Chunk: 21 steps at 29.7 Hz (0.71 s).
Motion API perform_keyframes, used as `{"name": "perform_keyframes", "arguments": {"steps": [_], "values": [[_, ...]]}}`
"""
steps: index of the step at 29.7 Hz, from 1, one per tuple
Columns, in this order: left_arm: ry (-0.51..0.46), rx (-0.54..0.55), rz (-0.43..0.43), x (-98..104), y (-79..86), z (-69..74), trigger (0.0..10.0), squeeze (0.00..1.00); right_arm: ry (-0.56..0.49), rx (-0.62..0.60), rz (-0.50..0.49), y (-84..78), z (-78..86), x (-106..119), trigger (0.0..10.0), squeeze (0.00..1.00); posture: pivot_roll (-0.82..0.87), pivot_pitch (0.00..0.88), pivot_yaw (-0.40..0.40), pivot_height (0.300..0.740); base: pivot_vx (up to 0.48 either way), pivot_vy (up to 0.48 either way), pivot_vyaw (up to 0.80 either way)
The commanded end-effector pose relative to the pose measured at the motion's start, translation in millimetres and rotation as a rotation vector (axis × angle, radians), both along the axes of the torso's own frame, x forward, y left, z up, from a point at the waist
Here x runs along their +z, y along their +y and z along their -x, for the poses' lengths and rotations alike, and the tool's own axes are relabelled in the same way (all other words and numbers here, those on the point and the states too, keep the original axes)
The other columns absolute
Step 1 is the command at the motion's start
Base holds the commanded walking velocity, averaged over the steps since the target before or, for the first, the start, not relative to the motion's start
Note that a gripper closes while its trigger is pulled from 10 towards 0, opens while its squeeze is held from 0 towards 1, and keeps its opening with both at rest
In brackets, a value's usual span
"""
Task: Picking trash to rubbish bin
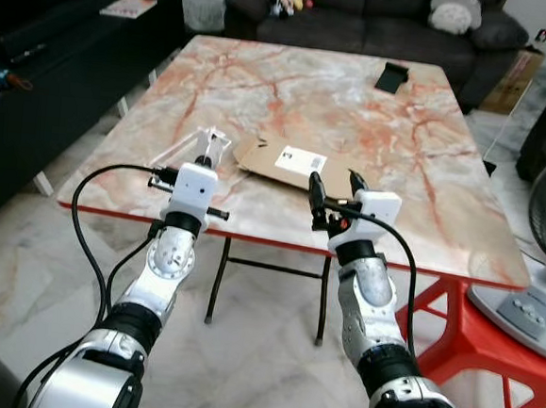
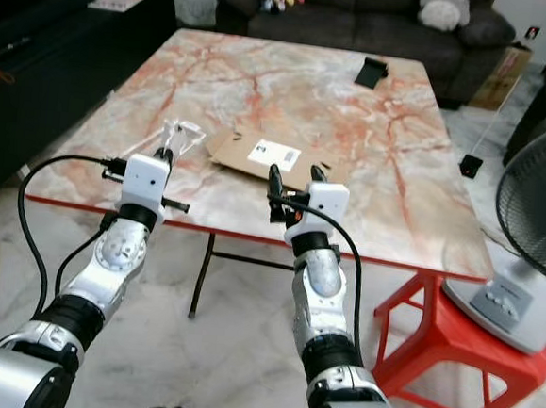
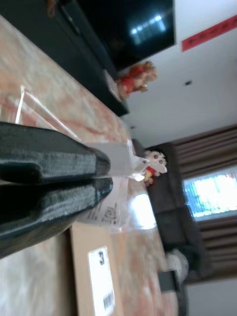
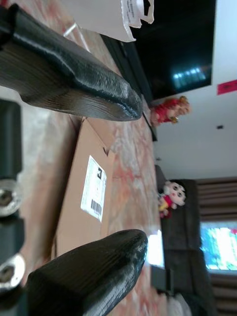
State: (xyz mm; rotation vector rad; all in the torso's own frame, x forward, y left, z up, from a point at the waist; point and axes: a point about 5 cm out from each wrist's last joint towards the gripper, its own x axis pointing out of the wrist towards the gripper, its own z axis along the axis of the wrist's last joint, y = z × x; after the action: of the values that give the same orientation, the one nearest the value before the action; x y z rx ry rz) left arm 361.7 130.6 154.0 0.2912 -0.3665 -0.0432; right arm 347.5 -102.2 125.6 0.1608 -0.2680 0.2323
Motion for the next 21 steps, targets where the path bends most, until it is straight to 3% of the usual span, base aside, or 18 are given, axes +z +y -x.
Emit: {"name": "perform_keyframes", "arguments": {"steps": [1,14,21], "values": [[0.01,0.022,0.004,-3.3,6.4,0.9,10.0,0.0,-0.025,0.008,0.004,2.3,-2.0,7.0,10.0,0.0,-0.04,0.0,0.002,0.74,-0.285,0.0,0.0],[0.036,0.033,0.001,-9.4,9.2,2.0,10.0,0.0,0.038,-0.031,0.007,-10.2,2.5,-9.3,10.0,0.0,-0.04,0.0,0.0,0.74,-0.28,0.0,0.0],[0.182,0.094,-0.017,-40.1,26.0,7.5,10.0,0.0,0.185,-0.055,0.006,-24.6,10.2,-40.3,10.0,0.0,-0.04,0.0,-0.002,0.74,-0.037,0.0,0.0]]}}
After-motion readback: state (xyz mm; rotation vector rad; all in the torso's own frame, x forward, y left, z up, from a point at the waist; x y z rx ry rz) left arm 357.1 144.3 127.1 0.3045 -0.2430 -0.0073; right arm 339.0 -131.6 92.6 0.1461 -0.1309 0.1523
